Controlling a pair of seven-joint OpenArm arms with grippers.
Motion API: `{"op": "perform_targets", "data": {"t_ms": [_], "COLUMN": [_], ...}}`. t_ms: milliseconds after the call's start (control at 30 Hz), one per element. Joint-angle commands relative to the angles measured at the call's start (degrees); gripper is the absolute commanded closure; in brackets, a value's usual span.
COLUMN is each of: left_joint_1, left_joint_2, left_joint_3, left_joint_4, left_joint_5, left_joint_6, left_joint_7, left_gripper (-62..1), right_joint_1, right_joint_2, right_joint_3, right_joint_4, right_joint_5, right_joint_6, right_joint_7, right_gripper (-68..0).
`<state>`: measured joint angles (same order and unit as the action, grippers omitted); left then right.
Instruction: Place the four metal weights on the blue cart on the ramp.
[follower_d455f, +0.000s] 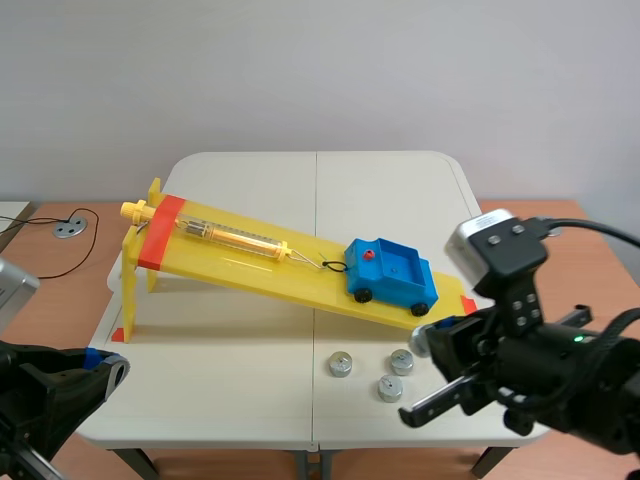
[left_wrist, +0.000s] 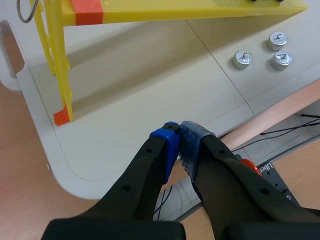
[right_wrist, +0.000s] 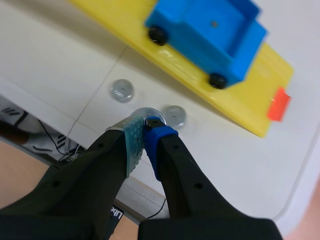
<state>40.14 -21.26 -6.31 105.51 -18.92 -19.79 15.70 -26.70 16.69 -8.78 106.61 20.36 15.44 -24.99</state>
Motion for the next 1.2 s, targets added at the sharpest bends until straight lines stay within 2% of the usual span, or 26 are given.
{"op": "perform_targets", "data": {"t_ms": [0,133,333,500,700,833,1167], "left_joint_1": [-0.4,-0.9,-1.3,-1.3,-1.3,-1.3,-1.3], "left_joint_2": [0.4,0.4,0.4,0.4,0.4,0.4,0.4], "left_joint_3": [-0.8,-0.8,-0.8,-0.8,-0.8,-0.8,-0.8], "left_joint_4": [4.7,4.7,4.7,4.7,4.7,4.7,4.7], "left_joint_5": [-2.5,-2.5,-2.5,-2.5,-2.5,-2.5,-2.5], "left_joint_6": [-1.9,-2.0,-2.1,-2.1,-2.1,-2.1,-2.1], "left_joint_7": [-5.4,-5.1,-5.0,-3.8,-3.8,-3.8,-3.8], "left_gripper": [-2.7,-2.7,-2.7,-2.7,-2.7,-2.7,-2.7], "right_joint_1": [2.7,3.7,9.6,16.3,23.5,27.5,33.4], "right_joint_2": [0.9,0.6,-3.9,-8.6,-12.4,-14.1,-16.1], "right_joint_3": [3.6,8.7,11.0,11.0,11.0,10.8,8.7], "right_joint_4": [6.2,7.1,5.1,-1.9,-10.1,-15.2,-24.5], "right_joint_5": [7.7,13.2,13.4,13.4,13.3,13.3,12.9], "right_joint_6": [-0.4,-0.5,-0.7,-0.7,0.0,2.6,4.3], "right_joint_7": [4.2,3.7,3.7,3.7,3.9,3.8,4.4], "right_gripper": [-0.6,-0.6,-0.6,-0.6,-0.6,-0.6,-0.6]}}
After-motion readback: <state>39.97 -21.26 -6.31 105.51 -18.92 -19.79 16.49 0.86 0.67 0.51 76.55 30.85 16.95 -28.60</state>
